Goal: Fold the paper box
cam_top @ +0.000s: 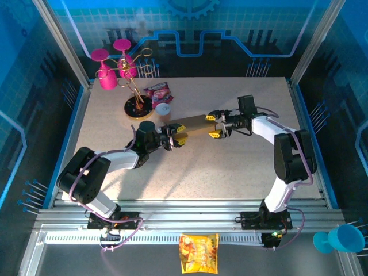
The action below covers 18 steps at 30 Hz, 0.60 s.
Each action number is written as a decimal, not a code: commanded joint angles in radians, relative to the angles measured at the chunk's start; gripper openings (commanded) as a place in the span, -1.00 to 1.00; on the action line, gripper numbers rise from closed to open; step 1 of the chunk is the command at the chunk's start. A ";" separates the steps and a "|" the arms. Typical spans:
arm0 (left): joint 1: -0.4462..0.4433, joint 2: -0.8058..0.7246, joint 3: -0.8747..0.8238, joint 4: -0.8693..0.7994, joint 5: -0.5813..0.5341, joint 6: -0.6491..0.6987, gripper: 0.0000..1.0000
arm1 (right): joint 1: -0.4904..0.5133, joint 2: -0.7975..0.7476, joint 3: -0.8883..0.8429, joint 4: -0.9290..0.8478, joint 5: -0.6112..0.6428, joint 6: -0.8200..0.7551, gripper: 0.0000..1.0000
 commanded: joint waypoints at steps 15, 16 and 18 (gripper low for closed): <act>0.045 0.044 0.046 0.137 0.129 -0.635 0.35 | -0.006 -0.015 -0.060 0.035 0.060 0.170 -0.21; 0.056 0.037 0.046 0.132 0.144 -0.620 0.39 | -0.008 -0.020 -0.060 0.021 0.066 0.172 -0.22; 0.085 0.011 0.043 0.094 0.178 -0.573 0.47 | -0.020 -0.042 -0.057 -0.028 0.085 0.164 -0.26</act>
